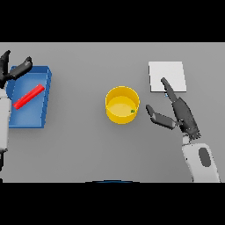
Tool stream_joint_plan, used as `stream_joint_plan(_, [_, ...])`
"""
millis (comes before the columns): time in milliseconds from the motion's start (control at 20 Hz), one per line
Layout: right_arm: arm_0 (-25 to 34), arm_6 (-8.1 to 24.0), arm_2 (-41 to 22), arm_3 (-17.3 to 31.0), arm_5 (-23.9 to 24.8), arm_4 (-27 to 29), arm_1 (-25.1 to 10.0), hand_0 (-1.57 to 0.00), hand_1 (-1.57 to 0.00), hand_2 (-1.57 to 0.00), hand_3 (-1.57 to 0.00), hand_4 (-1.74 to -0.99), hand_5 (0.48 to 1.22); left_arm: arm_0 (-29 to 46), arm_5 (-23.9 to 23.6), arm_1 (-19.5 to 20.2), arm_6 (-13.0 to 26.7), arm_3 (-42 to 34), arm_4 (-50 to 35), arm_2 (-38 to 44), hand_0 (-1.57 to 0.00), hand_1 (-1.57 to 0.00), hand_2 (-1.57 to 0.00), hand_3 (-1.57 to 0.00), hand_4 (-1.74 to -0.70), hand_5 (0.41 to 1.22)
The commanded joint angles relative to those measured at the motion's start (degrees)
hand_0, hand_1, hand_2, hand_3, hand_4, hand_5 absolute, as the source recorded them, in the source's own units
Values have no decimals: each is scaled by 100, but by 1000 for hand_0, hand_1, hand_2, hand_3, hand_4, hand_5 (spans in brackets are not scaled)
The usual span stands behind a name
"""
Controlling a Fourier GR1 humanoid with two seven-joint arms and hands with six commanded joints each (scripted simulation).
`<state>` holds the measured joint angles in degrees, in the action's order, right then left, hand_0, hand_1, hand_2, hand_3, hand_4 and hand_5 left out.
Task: Pick up the red beaker and tilt it to pour out 1 green nut into yellow bowl. Pick up the yellow bowl and place it on the metallic measuring scale.
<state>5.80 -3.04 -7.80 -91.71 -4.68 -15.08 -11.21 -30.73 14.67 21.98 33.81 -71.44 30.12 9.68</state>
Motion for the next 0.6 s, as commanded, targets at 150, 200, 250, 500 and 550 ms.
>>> stream_joint_plan(150, [717, -109, -469, 246, -636, -461, -520, -5, 1, 1, 1, -1254, 666, -9, -38, -45, -53, -2, -31, 16, -6, -5, -5, -2, -738, 709])
stream_joint_plan(200, [843, -71, -654, 351, -681, -734, -599, -3, 1, 1, 1, -1260, 656, 14, -45, -1, -92, 2, -9, 24, -5, -4, -3, -2, -739, 709])
stream_joint_plan(250, [900, -94, -748, 418, -724, -874, -668, -3, 1, 1, 1, -1255, 648, 25, -36, 11, -92, -33, -21, 35, -4, -3, -3, -1, -740, 709])
stream_joint_plan(500, [1760, -386, -1525, 847, -1088, -1852, -1077, 0, 1, 1, 1, -1229, 616, 99, 6, -30, -105, -121, -87, 46, -1, 0, 0, 0, -751, 713])
stream_joint_plan(550, [1851, -472, -1602, 825, -1221, -1877, -1139, 0, 1, 1, 1, -1235, 618, 115, -37, -34, -177, -62, -99, 75, 0, 0, 0, 0, -753, 714])
